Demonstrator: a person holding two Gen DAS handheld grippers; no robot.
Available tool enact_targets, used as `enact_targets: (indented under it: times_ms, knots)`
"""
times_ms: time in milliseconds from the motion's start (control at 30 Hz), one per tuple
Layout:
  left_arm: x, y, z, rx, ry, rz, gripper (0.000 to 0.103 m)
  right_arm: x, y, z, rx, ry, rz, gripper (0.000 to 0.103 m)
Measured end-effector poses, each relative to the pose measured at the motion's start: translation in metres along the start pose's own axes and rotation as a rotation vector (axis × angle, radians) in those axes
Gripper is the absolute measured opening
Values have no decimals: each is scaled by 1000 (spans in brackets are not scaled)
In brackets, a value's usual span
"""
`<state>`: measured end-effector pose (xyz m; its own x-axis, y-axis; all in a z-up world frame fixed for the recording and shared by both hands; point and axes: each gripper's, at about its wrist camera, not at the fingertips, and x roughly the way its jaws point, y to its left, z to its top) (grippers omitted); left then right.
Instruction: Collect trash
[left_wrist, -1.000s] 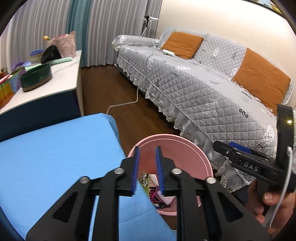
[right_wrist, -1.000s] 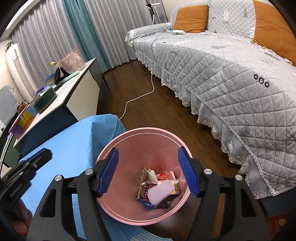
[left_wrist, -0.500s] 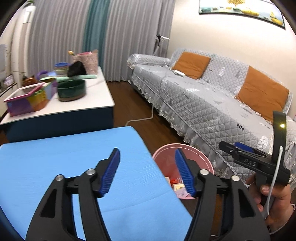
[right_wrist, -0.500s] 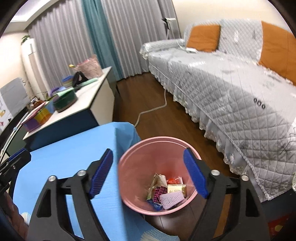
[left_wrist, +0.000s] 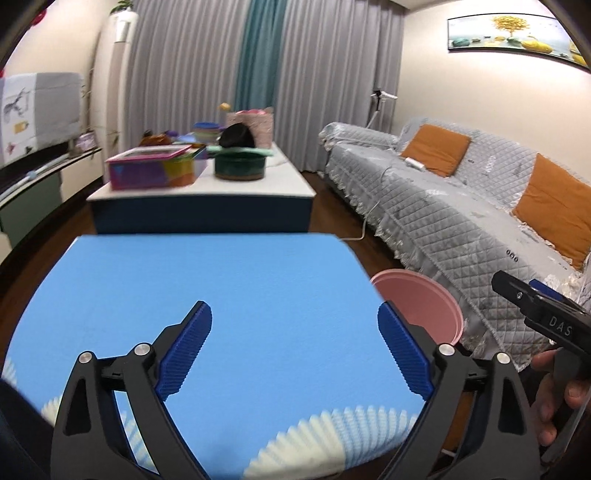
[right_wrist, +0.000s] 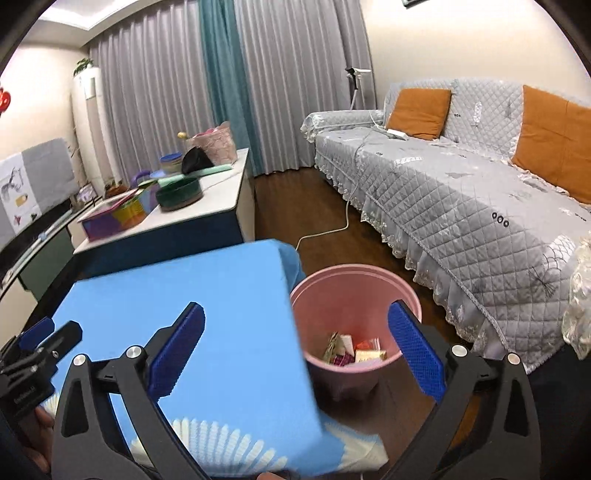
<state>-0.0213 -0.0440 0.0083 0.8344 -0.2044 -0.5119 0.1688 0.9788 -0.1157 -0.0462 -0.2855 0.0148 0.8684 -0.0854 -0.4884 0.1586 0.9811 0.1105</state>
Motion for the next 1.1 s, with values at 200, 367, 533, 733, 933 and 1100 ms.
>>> enact_targets:
  times_ms: [200, 367, 533, 733, 933, 1100]
  knots:
    - [-15, 13, -30, -8, 10, 82, 95, -13, 15, -22, -49, 2, -15, 98]
    - [-10, 20, -37, -15, 39, 102, 95, 0, 20, -37, -57, 49, -21, 98]
    - [-7, 27, -38, -36, 44, 120, 95, 11, 29, -43, -94, 72, -25, 98]
    - [-6, 29, -41, -60, 54, 127, 95, 16, 32, -44, -105, 68, -27, 98]
    - [-6, 29, -43, -55, 55, 126, 95, 15, 34, -45, -111, 59, -27, 98]
    - [-6, 28, -44, -54, 52, 128, 95, 14, 32, -44, -106, 54, -30, 98]
